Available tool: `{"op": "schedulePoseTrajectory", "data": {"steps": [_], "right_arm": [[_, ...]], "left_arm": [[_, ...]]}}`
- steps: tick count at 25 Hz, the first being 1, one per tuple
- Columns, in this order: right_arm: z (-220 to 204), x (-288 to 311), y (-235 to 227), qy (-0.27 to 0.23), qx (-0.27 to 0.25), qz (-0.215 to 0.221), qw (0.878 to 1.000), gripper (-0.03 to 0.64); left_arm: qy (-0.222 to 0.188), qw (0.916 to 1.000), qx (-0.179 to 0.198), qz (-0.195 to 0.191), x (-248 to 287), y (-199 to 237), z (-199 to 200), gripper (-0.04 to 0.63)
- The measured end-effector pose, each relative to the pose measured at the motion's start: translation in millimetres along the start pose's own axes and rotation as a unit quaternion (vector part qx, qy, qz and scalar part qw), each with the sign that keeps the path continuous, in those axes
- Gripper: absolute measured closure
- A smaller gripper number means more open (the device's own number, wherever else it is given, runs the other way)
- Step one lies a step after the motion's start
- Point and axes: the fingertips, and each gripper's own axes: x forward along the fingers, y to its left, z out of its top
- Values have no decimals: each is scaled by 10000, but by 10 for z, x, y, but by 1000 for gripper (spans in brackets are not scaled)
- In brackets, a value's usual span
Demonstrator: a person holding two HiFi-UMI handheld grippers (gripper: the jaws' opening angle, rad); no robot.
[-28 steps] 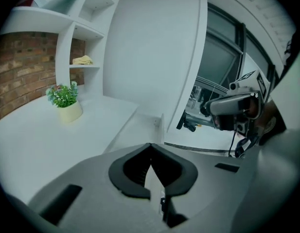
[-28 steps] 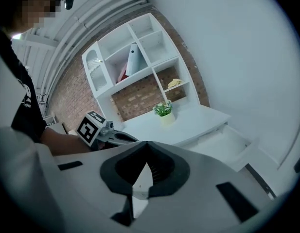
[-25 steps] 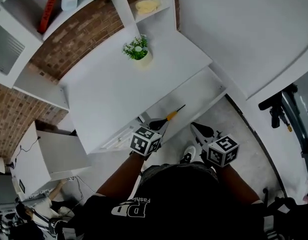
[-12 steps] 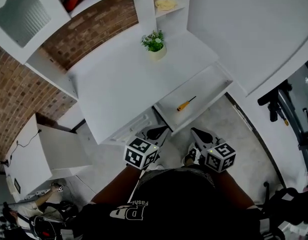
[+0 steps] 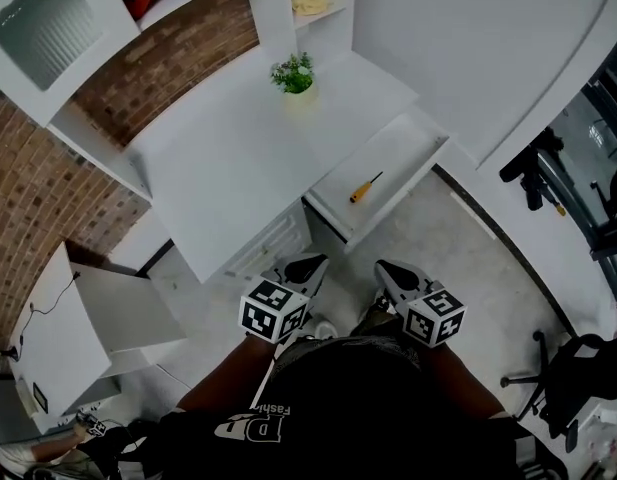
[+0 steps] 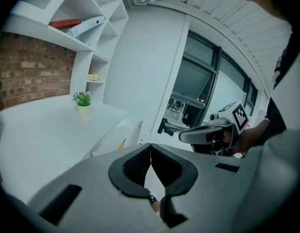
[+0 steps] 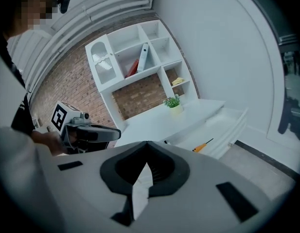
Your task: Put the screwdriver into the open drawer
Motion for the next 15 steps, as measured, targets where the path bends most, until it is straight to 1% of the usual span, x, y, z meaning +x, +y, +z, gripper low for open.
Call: {"op": "schedulePoseTrajectory", "data": {"steps": [3, 7, 10, 15], "right_arm": [[27, -73, 20, -25, -43, -68, 10000, 613], [86, -154, 19, -87, -159, -137, 9997, 614], [69, -197, 0, -126, -152, -195, 9996, 614], [-45, -246, 42, -21, -184, -173, 9997, 614]], "left_arm": [[-42, 9999, -1, -96, -53, -90, 2, 577], [-156, 9992, -240, -280, -85, -173, 6, 577], [-184, 9992, -187, -287, -79, -216, -9, 577], [-163, 9993, -109, -312, -103, -288, -76, 577]]}}
